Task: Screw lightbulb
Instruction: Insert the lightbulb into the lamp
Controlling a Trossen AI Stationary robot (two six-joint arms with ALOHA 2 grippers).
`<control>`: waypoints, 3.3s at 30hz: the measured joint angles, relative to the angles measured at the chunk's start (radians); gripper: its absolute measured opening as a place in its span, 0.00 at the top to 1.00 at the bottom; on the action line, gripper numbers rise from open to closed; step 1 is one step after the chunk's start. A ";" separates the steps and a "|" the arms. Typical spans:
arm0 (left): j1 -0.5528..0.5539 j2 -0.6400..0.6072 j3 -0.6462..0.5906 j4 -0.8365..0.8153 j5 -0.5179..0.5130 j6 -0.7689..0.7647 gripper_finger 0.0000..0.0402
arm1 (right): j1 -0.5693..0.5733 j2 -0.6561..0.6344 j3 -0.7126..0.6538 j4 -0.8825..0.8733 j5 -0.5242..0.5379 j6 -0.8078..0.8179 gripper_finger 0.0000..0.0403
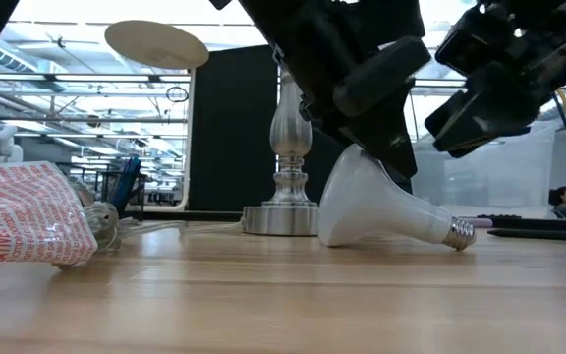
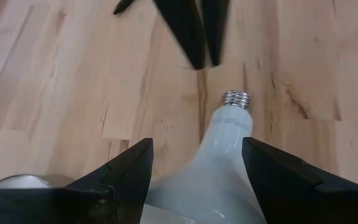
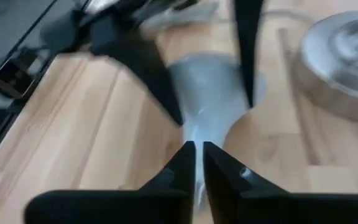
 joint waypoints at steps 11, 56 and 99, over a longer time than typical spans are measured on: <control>-0.022 -0.091 0.000 0.021 -0.008 0.011 0.38 | 0.078 0.117 0.086 0.000 0.076 -0.004 0.46; -0.321 -0.373 0.002 0.003 -0.772 0.019 0.38 | 0.123 0.521 0.484 -0.222 0.206 -0.142 0.64; -0.281 -0.552 0.018 -0.211 -1.000 -0.045 0.99 | -0.292 0.099 0.714 0.130 0.167 -0.620 0.64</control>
